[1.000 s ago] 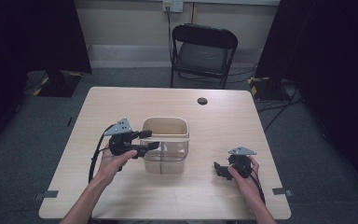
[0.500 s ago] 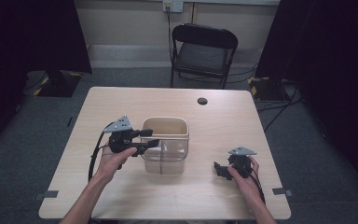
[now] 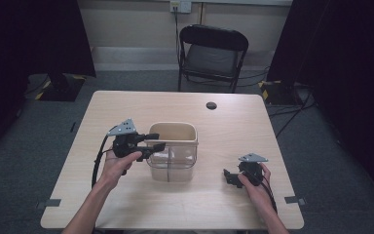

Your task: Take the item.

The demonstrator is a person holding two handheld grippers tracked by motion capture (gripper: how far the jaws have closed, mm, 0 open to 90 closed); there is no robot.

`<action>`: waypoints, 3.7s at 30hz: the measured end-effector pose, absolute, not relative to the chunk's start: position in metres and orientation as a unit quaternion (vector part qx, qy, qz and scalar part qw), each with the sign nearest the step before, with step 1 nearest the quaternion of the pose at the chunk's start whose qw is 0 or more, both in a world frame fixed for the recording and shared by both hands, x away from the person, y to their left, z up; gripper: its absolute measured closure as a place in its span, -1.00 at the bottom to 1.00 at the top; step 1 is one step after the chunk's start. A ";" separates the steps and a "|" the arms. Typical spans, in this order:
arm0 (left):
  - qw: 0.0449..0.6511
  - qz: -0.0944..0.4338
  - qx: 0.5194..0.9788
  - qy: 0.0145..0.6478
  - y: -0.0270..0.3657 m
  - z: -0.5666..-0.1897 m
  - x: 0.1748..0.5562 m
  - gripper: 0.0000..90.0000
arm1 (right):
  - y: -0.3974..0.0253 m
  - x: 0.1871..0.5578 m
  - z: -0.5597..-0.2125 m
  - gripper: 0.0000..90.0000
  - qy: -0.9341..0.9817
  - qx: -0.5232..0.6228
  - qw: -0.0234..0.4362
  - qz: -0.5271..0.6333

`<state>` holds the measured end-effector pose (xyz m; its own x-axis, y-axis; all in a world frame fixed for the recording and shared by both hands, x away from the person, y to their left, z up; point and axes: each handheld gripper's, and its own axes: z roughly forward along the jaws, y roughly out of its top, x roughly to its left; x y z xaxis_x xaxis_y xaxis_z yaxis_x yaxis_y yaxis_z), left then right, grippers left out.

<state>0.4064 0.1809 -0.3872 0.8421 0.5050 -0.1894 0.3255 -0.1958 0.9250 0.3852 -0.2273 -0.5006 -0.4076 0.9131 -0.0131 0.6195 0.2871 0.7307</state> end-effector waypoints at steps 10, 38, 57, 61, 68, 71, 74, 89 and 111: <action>0.566 0.084 0.773 0.274 0.180 -0.386 0.407 0.08 | -0.227 0.385 -0.501 -0.75 0.771 0.497 0.222 0.331; 0.570 0.083 0.769 0.278 0.179 -0.385 0.409 0.09 | -0.227 0.385 -0.501 -0.75 0.771 0.497 0.222 0.331; 0.567 0.084 0.771 0.279 0.179 -0.384 0.409 0.09 | -0.227 0.385 -0.501 -0.75 0.771 0.496 0.222 0.331; 0.568 0.084 0.770 0.279 0.179 -0.384 0.409 0.09 | -0.227 0.385 -0.501 -0.75 0.771 0.497 0.222 0.331; 0.568 0.084 0.770 0.278 0.179 -0.384 0.409 0.09 | -0.227 0.385 -0.501 -0.75 0.771 0.497 0.222 0.331; 0.571 0.081 0.768 0.279 0.179 -0.384 0.409 0.10 | -0.227 0.385 -0.501 -0.75 0.771 0.497 0.222 0.331; 0.570 0.081 0.769 0.278 0.179 -0.384 0.409 0.10 | -0.227 0.385 -0.501 -0.75 0.771 0.496 0.222 0.331; 0.571 0.082 0.768 0.279 0.179 -0.384 0.409 0.09 | -0.227 0.385 -0.501 -0.75 0.771 0.497 0.222 0.331; 0.568 0.085 0.769 0.280 0.178 -0.384 0.409 0.09 | -0.227 0.385 -0.501 -0.75 0.771 0.497 0.222 0.331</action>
